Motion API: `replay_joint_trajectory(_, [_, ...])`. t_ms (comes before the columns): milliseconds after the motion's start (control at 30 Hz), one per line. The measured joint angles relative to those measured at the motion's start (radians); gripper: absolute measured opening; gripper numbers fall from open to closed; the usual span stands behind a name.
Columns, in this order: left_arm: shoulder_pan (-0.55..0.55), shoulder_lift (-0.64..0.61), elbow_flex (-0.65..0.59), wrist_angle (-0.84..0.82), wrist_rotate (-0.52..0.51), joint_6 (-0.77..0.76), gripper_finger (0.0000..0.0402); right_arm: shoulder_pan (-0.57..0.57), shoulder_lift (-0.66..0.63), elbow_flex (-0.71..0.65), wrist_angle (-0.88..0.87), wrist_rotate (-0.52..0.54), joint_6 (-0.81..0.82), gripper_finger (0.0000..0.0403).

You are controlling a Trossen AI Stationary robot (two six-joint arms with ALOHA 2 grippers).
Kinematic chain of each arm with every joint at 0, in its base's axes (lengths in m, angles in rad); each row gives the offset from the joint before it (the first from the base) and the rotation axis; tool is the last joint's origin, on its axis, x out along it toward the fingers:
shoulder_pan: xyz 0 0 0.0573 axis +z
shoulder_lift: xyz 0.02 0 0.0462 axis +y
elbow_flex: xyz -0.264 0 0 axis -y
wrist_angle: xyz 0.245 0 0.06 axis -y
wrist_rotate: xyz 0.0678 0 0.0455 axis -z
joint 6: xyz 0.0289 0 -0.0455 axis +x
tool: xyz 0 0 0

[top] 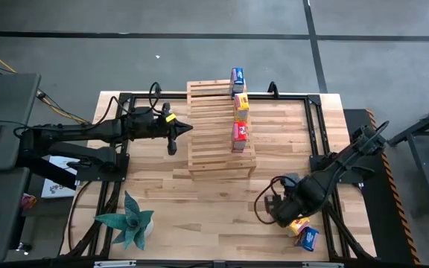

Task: Stack cereal on shelf
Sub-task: Put the red cereal box on the shelf aligned with the other red cereal box

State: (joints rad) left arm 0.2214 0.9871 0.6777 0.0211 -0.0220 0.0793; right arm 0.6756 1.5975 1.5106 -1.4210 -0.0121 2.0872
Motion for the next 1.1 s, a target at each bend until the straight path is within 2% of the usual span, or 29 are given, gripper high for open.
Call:
replay_joint_trajectory(133, [0.000, 0.000, 0.000, -0.001, 0.057, 0.000, 0.0000, 0.014, 0.000, 0.009, -0.019, -0.014, -0.147, 0.0252])
replay_joint_trajectory(300, [0.000, 0.000, 0.000, 0.051, 0.099, 0.000, 0.0000, 0.012, 0.000, 0.005, -0.025, -0.093, -0.471, 0.0252])
replay_joint_trajectory(367, [0.000, 0.000, 0.000, 0.086, 0.105, 0.000, 0.0000, 0.008, 0.000, 0.005, -0.025, -0.086, -0.583, 0.0252])
replay_joint_trajectory(633, [0.001, 0.000, 0.000, 0.308, 0.107, 0.048, 0.0000, 0.005, 0.000, 0.005, -0.060, -0.094, -1.203, 0.0252])
replay_joint_trajectory(800, [0.000, 0.000, 0.000, 0.337, 0.125, 0.049, 0.0000, 0.005, 0.000, 0.004, -0.142, -0.013, -1.553, 0.0252])
replay_joint_trajectory(933, [0.000, 0.000, 0.000, 0.336, 0.125, 0.048, 0.0000, 0.004, 0.000, 0.004, -0.149, 0.054, -1.661, 0.0252])
replay_joint_trajectory(1100, [0.000, 0.000, 0.000, 0.335, 0.125, 0.047, 0.0000, 0.003, 0.006, 0.004, -0.123, 0.063, -1.653, 0.0252])
